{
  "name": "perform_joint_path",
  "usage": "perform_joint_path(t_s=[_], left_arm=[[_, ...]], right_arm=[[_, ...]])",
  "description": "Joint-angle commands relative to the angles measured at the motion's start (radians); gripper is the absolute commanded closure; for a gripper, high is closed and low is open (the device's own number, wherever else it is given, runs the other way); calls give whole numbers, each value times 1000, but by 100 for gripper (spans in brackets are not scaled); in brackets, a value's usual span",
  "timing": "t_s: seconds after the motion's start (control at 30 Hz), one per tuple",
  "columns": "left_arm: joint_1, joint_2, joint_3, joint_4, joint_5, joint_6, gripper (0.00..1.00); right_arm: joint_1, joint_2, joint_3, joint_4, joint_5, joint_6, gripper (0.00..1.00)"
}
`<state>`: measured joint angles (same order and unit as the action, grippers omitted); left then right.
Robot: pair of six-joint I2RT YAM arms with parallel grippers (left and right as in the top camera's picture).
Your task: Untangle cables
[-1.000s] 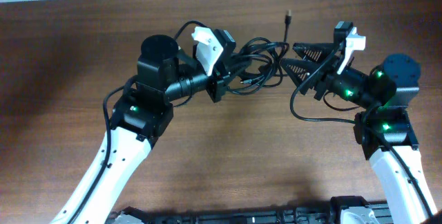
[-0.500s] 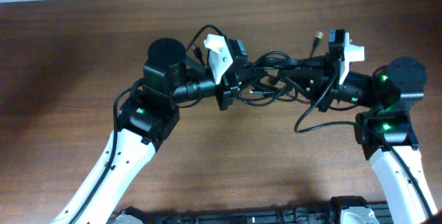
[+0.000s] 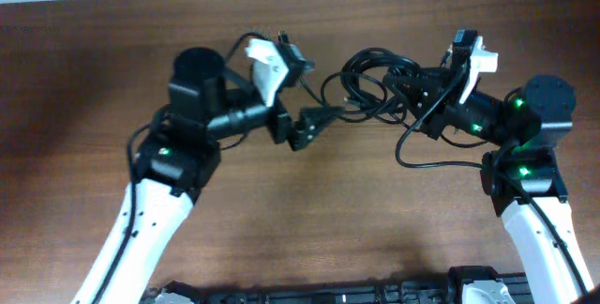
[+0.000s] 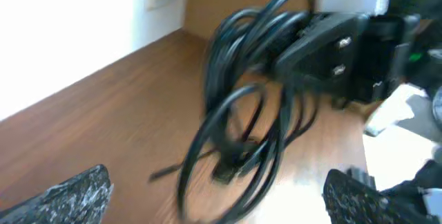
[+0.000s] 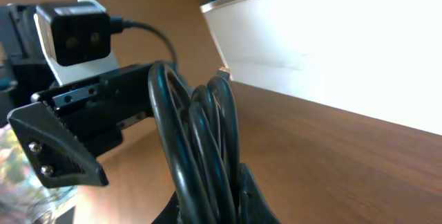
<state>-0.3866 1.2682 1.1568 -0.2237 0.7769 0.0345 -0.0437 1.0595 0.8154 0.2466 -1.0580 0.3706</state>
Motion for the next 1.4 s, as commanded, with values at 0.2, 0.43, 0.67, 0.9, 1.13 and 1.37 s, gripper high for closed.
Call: perform_joint_path(t_s=[0.2,0.43,0.67,0.9,1.13,1.37], left_arm=[[20,-46,10,-50,-119,5,1],[20,-16,10,-12,-120,5,1],[-11,55,10,6,-215,4,1],[-44,99,10,-101,-809,-473,1],[-43,108,10,-274,-879,-565,1],[-43,108,10,-365,-697,-550,1]], right_arm=[[-4,-6,8,4,-15,4,96],[-3,-6,8,75,-128,50,96],[-3,-6,8,109,-171,65,96],[-3,-6,8,110,-195,64,96],[-3,-6,8,111,-146,64,96],[-4,-6,8,110,-98,64,96]])
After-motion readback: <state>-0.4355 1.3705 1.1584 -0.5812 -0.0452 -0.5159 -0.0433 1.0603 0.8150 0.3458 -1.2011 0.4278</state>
